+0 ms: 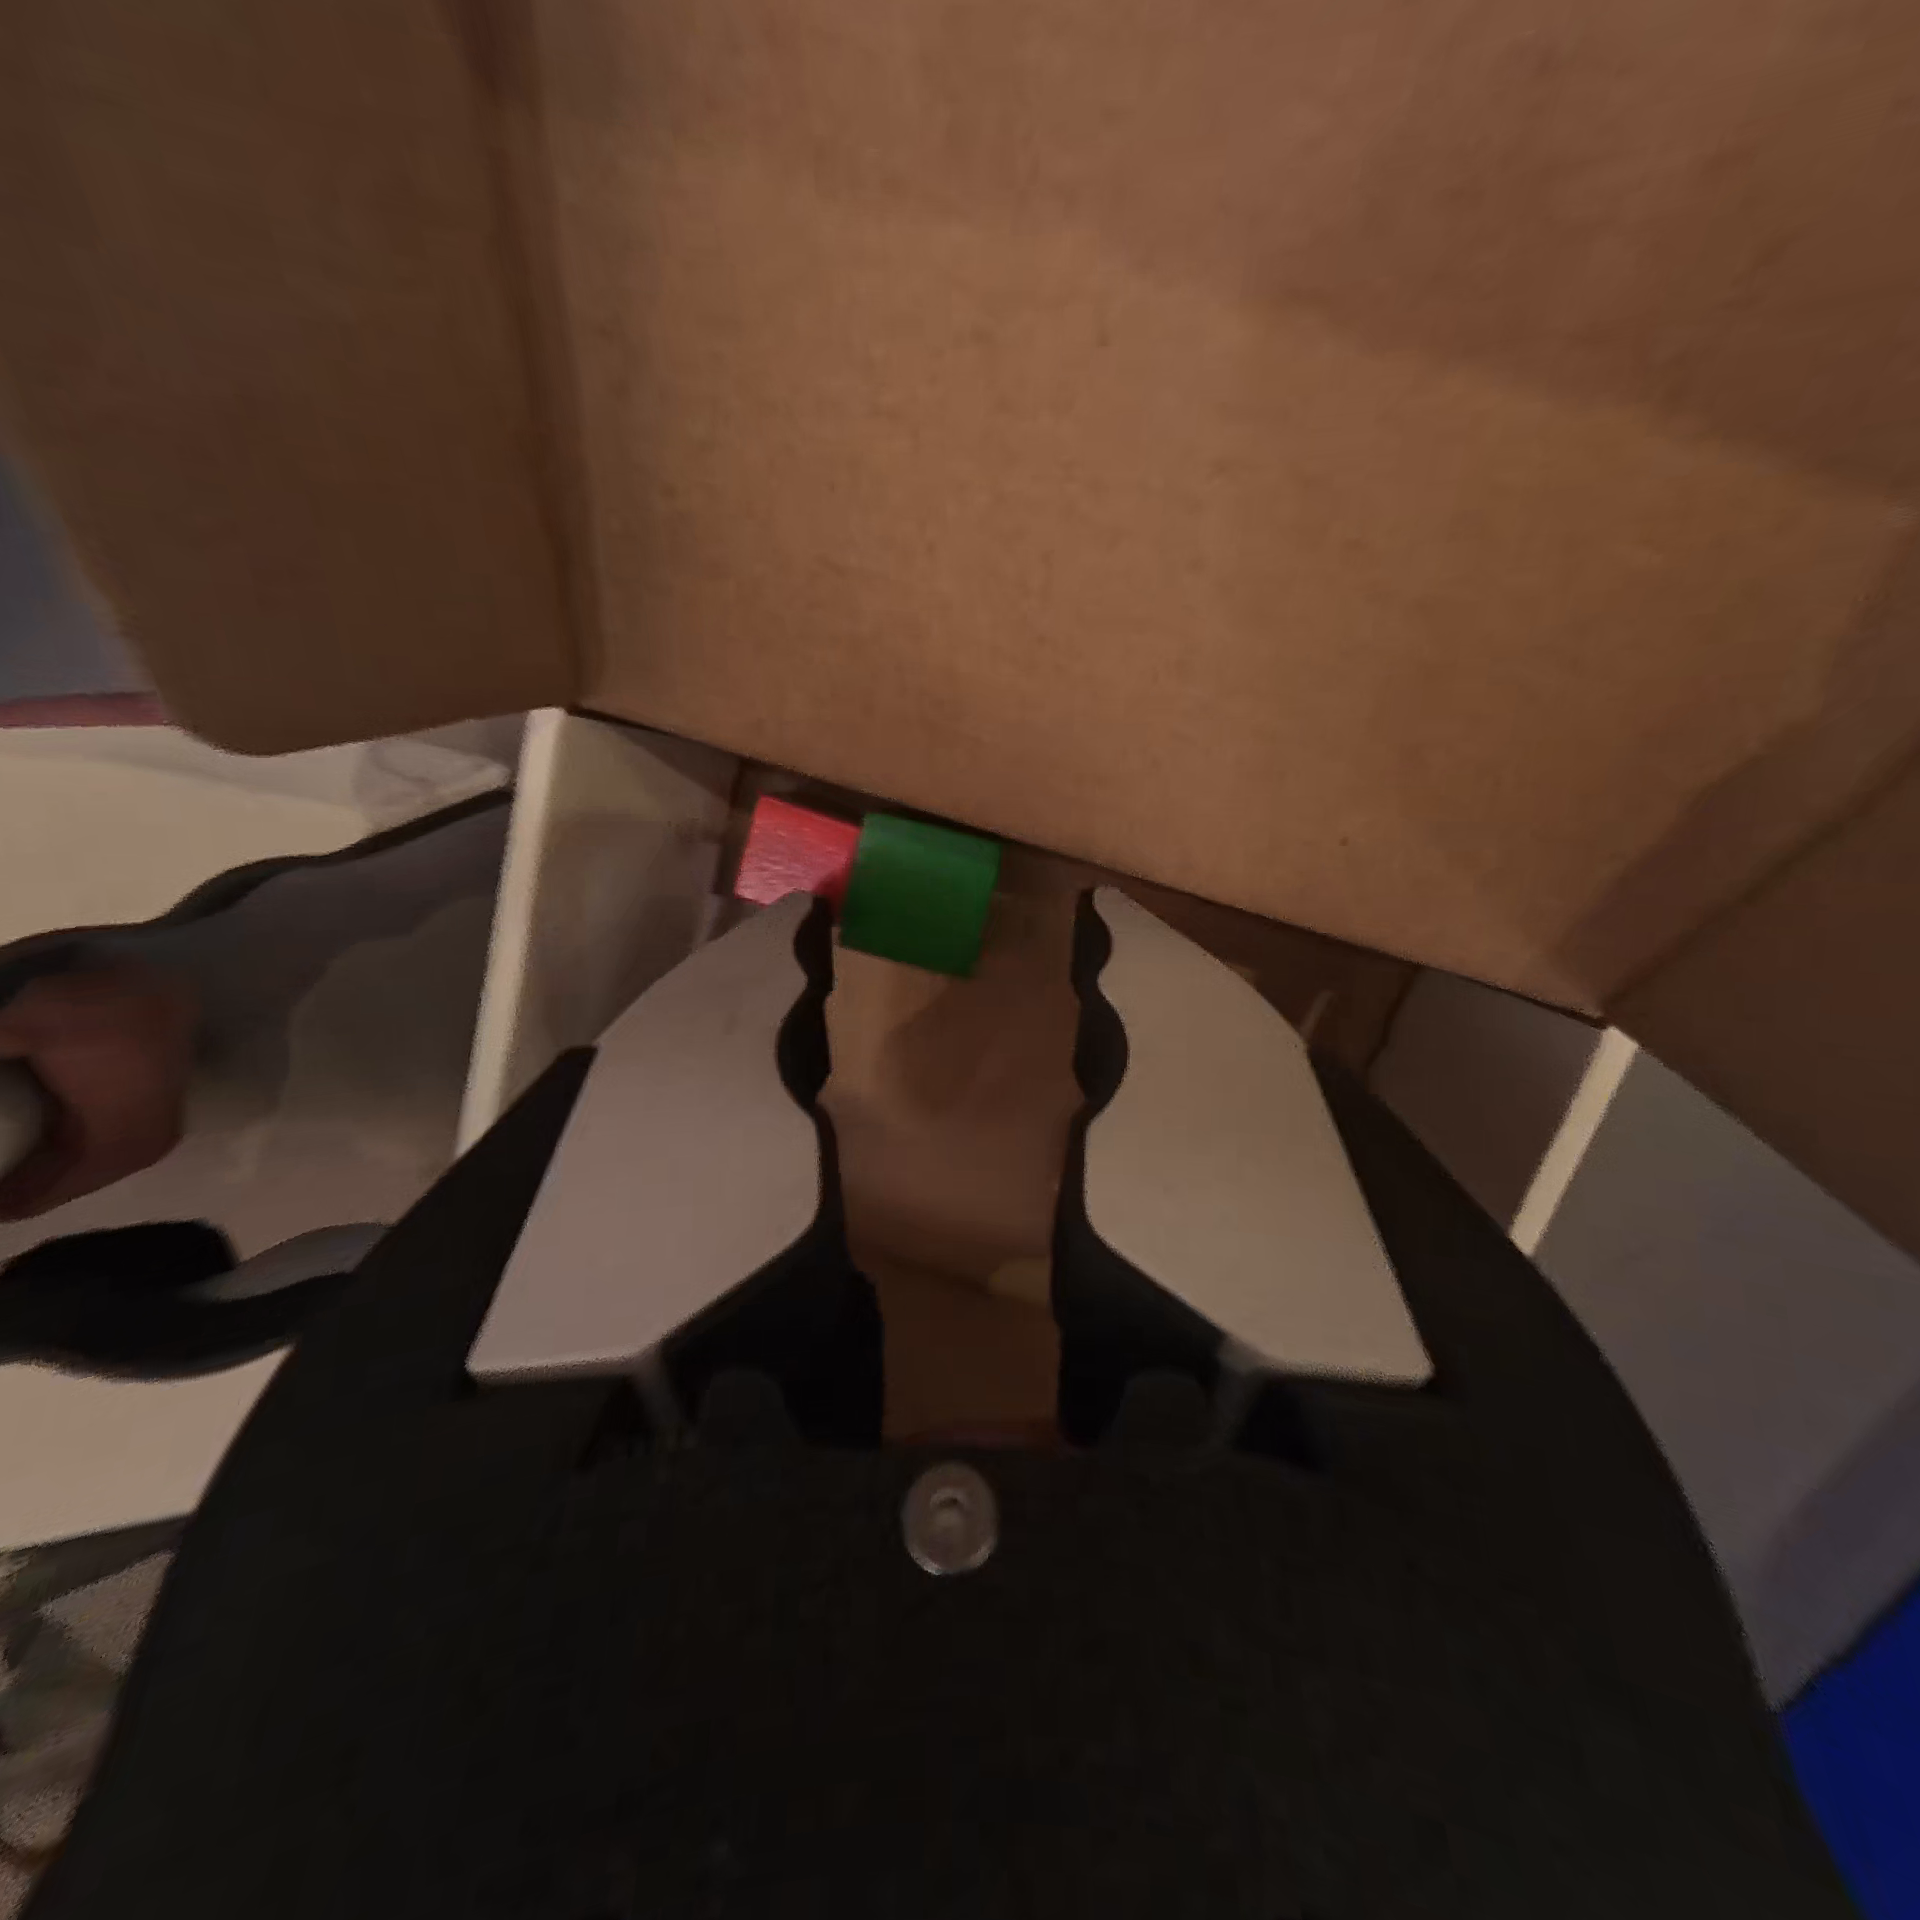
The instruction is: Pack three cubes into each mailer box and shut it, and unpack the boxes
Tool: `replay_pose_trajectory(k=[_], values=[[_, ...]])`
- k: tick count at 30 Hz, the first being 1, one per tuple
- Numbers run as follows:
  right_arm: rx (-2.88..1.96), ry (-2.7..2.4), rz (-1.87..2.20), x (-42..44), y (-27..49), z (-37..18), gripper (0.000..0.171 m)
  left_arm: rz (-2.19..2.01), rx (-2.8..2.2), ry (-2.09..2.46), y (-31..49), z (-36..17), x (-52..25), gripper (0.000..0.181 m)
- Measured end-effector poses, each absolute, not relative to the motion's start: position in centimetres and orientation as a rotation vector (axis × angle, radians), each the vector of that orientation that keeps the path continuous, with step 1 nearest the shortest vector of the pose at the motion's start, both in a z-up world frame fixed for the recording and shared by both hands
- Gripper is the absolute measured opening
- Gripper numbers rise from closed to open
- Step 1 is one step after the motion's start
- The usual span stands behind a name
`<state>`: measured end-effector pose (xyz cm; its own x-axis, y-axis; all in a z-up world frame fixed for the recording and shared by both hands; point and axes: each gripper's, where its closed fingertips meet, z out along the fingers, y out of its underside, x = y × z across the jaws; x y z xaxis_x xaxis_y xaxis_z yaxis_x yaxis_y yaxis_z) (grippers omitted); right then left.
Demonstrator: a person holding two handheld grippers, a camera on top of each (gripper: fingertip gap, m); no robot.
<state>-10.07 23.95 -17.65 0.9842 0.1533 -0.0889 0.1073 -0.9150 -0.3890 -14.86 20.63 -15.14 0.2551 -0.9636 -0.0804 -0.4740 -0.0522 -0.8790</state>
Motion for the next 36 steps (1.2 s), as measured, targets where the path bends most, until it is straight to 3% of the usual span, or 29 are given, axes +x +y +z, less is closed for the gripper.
replay_pose_trajectory(k=[4,9,16,21,24,30,36], values=[[-2.736,-0.202,0.253,-11.0,24.1,-17.9,0.028,-0.707,-1.655,1.345,20.5,-15.0,-14.8,0.074],[-2.747,-0.221,0.283,-11.4,23.4,-17.6,0.027,-0.705,-1.66,1.345,20.7,-15.1,-14.9,0.076],[-2.521,-0.28,0.328,-10.3,19.7,-9.0,0.027,-0.695,-1.654,1.345,20.8,-15.1,-14.9,0.076],[-2.33,-0.131,0.255,-2.8,14.7,-2.3,0.027,-0.688,-1.647,1.345,20.7,-15.1,-15.0,0.075],[-2.286,0.068,0.16,5.6,11.9,-1.0,0.027,-0.688,-1.647,1.347,20.7,-15.0,-15.0,0.075],[-2.346,0.488,0.125,19.5,8.3,-5.7,0.027,-0.684,-1.636,1.351,20.6,-15.0,-14.9,0.072],[-2.615,0.592,0.182,23.3,7.6,-13.7,0.027,-0.68,-1.634,1.353,20.7,-15.0,-15.0,0.073]])
